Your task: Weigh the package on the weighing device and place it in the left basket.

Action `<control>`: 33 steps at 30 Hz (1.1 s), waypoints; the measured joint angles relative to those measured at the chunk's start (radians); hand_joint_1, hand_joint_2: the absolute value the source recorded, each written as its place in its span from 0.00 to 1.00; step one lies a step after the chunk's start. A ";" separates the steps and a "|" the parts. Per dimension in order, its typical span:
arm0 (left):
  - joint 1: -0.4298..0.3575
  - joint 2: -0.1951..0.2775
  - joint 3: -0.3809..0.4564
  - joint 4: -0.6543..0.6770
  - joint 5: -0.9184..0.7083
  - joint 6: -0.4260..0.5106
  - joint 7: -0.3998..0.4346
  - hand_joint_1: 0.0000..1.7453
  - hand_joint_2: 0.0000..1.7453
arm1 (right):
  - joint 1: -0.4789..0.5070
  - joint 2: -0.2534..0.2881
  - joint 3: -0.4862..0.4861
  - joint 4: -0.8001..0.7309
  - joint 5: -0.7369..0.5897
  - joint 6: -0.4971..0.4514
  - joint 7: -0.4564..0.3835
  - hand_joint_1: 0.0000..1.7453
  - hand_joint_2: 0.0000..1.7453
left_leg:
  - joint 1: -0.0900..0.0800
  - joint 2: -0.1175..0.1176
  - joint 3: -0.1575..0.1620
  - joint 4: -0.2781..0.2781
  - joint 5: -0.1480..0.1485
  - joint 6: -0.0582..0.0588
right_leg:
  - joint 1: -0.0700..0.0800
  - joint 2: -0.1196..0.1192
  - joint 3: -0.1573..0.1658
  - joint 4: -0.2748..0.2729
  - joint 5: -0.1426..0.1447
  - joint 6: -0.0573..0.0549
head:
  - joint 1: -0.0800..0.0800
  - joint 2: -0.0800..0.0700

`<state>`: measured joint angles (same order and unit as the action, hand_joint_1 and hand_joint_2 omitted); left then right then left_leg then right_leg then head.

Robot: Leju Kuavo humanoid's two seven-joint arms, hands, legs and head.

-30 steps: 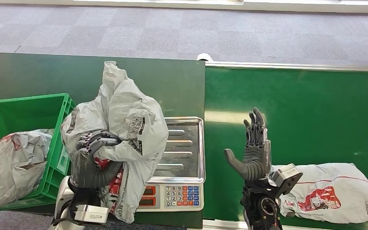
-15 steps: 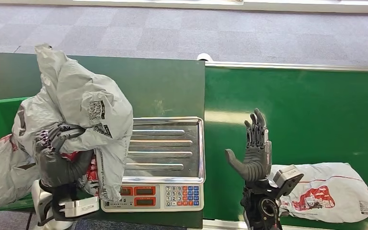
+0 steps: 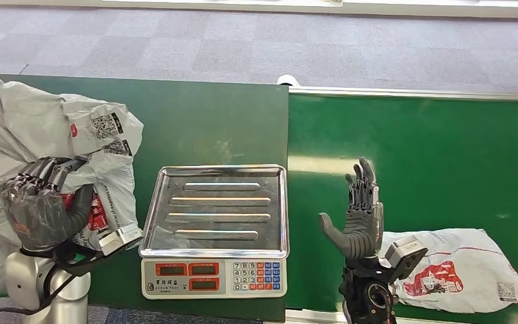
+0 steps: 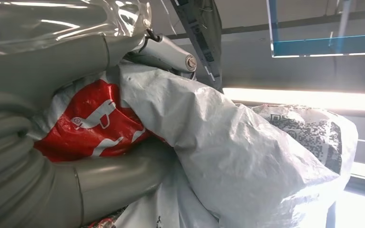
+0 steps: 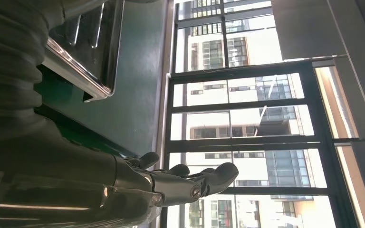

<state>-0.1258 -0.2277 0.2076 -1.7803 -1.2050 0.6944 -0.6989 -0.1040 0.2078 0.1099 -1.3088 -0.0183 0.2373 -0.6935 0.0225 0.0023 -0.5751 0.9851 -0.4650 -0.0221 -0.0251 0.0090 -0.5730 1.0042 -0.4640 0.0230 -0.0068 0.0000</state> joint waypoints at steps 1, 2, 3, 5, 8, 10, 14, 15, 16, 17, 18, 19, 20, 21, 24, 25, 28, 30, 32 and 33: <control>-0.001 -0.003 0.004 0.000 0.000 0.000 0.000 1.00 1.00 | 0.000 0.000 0.000 0.000 0.000 0.000 0.000 0.00 1.00 | 0.000 0.000 0.000 0.000 0.000 0.000 | 0.000 0.000 0.000 0.000 0.000 0.000 | 0.000 0.000; -0.001 -0.005 0.008 0.000 -0.001 0.000 0.000 1.00 1.00 | 0.000 0.000 0.000 0.000 0.000 0.000 0.000 0.00 1.00 | 0.000 0.000 0.000 0.000 0.000 0.000 | 0.000 0.000 0.000 0.000 0.000 0.000 | 0.000 0.000; -0.002 -0.007 0.011 0.000 -0.001 0.000 0.000 1.00 1.00 | 0.000 0.000 0.000 0.000 0.000 0.000 0.000 0.00 1.00 | 0.000 0.000 0.000 0.000 0.000 0.000 | 0.000 0.000 0.000 0.000 0.000 0.000 | 0.000 0.000; -0.004 -0.010 0.016 0.001 -0.001 0.000 0.000 1.00 1.00 | 0.000 0.000 0.000 0.000 0.000 0.000 0.000 0.00 1.00 | 0.000 0.000 0.000 0.000 0.000 0.000 | 0.000 0.000 0.000 0.000 0.000 0.000 | 0.000 0.000; -0.007 -0.014 0.020 0.005 -0.001 0.000 0.000 1.00 1.00 | 0.000 0.000 0.000 0.000 0.000 0.000 0.000 0.00 1.00 | 0.000 0.000 0.000 0.000 0.000 0.000 | 0.000 0.000 0.000 0.000 0.000 0.000 | 0.000 0.000; -0.008 -0.015 0.022 0.006 -0.001 0.000 0.000 1.00 1.00 | 0.000 0.000 0.000 0.000 0.000 0.000 0.000 0.00 1.00 | 0.000 0.000 0.000 0.000 0.000 0.000 | 0.000 0.000 0.000 0.000 0.000 0.000 | 0.000 0.000; -0.011 -0.020 0.029 0.007 -0.019 0.000 0.000 1.00 1.00 | 0.000 0.000 0.000 0.000 0.001 0.000 0.000 0.00 1.00 | 0.000 0.000 0.000 0.000 0.000 0.000 | 0.000 0.000 0.000 0.000 0.000 0.000 | 0.000 0.000; -0.013 -0.022 0.034 0.009 -0.035 0.000 0.003 1.00 1.00 | 0.000 0.000 0.000 0.000 0.001 -0.001 0.000 0.00 1.00 | 0.000 0.000 0.000 0.000 0.000 0.000 | 0.000 0.000 0.000 0.000 0.000 0.000 | 0.000 0.000; -0.017 -0.024 0.041 0.013 -0.064 0.000 0.015 1.00 1.00 | 0.000 0.000 0.000 0.000 0.002 -0.001 0.000 0.00 1.00 | 0.000 0.000 0.000 0.000 0.000 0.000 | 0.000 0.000 0.000 0.000 0.000 0.000 | 0.000 0.000; -0.022 -0.026 0.048 0.017 -0.105 0.000 0.039 1.00 1.00 | 0.000 0.000 -0.001 0.000 0.003 -0.001 0.000 0.00 1.00 | 0.000 0.000 0.000 0.000 0.000 0.000 | 0.000 0.000 0.000 0.000 0.000 0.000 | 0.000 0.000; -0.027 -0.027 0.055 0.023 -0.159 0.000 0.084 1.00 1.00 | 0.001 0.000 -0.001 0.000 0.005 -0.002 0.000 0.00 1.00 | 0.000 0.000 0.000 0.000 0.000 0.000 | 0.000 0.000 0.000 0.000 0.000 0.000 | 0.000 0.000; -0.031 -0.024 0.059 0.030 -0.219 0.000 0.147 1.00 1.00 | 0.002 0.000 -0.002 0.000 0.006 -0.002 0.000 0.00 1.00 | 0.000 0.000 0.000 0.000 0.000 0.000 | 0.000 0.000 0.000 0.000 0.000 0.000 | 0.000 0.000; -0.034 -0.015 0.059 0.040 -0.272 0.000 0.228 1.00 1.00 | 0.004 0.000 -0.002 -0.001 0.007 -0.002 0.000 0.00 1.00 | 0.000 0.000 0.000 0.000 0.000 0.000 | 0.000 0.000 0.000 0.000 0.000 0.000 | 0.000 0.000; -0.036 0.001 0.053 0.055 -0.314 0.000 0.320 1.00 1.00 | 0.005 0.000 -0.003 -0.001 0.007 -0.002 0.000 0.00 1.00 | 0.000 0.000 0.000 0.000 0.000 0.000 | 0.000 0.000 0.000 0.000 0.000 0.000 | 0.000 0.000; -0.040 0.075 0.016 0.116 -0.356 0.000 0.558 1.00 1.00 | 0.008 0.000 -0.005 -0.004 0.010 0.000 0.000 0.00 1.00 | 0.000 0.000 0.000 0.000 0.000 0.000 | 0.000 0.000 0.000 0.000 0.000 0.000 | 0.000 0.000; -0.043 0.101 0.003 0.139 -0.359 -0.010 0.622 1.00 1.00 | 0.009 0.000 -0.007 -0.005 0.011 0.002 0.000 0.00 1.00 | 0.000 0.000 0.000 0.000 0.000 0.000 | 0.001 0.000 0.000 0.000 0.000 0.000 | 0.000 0.000; -0.062 0.167 -0.026 0.235 -0.362 -0.166 0.806 1.00 1.00 | 0.011 0.000 -0.011 -0.013 0.019 0.009 0.002 0.00 1.00 | 0.001 0.000 0.000 0.000 0.000 0.000 | 0.001 0.000 0.000 0.000 0.000 0.000 | 0.000 0.000; -0.079 0.195 -0.028 0.317 -0.362 -0.298 0.863 1.00 1.00 | 0.014 0.000 -0.015 -0.024 0.024 0.017 0.005 0.00 1.00 | 0.000 0.001 0.000 0.000 0.000 0.000 | 0.001 0.000 0.000 0.000 0.000 0.000 | 0.000 0.000; -0.095 0.214 -0.024 0.387 -0.362 -0.334 0.867 1.00 1.00 | 0.019 0.000 -0.020 -0.035 0.028 0.022 0.009 0.00 1.00 | 0.000 0.001 0.000 0.000 0.000 0.000 | 0.000 0.001 0.000 0.000 0.000 0.000 | 0.000 0.000; -0.104 0.222 -0.023 0.414 -0.362 -0.334 0.866 1.00 1.00 | 0.022 0.000 -0.023 -0.040 0.030 0.025 0.010 0.00 1.00 | 0.000 0.001 0.001 0.000 0.000 0.000 | 0.000 0.001 0.000 0.000 0.000 0.000 | 0.000 0.000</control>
<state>-0.2295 -0.0058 0.1848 -1.3666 -1.5675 0.3604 0.1675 -0.0825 0.2081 0.0872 -1.3484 0.0115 0.2623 -0.6835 0.0226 0.0037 -0.5745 0.9850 -0.4648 -0.0223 -0.0250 0.0098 -0.5726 1.0044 -0.4639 0.0228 -0.0066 0.0000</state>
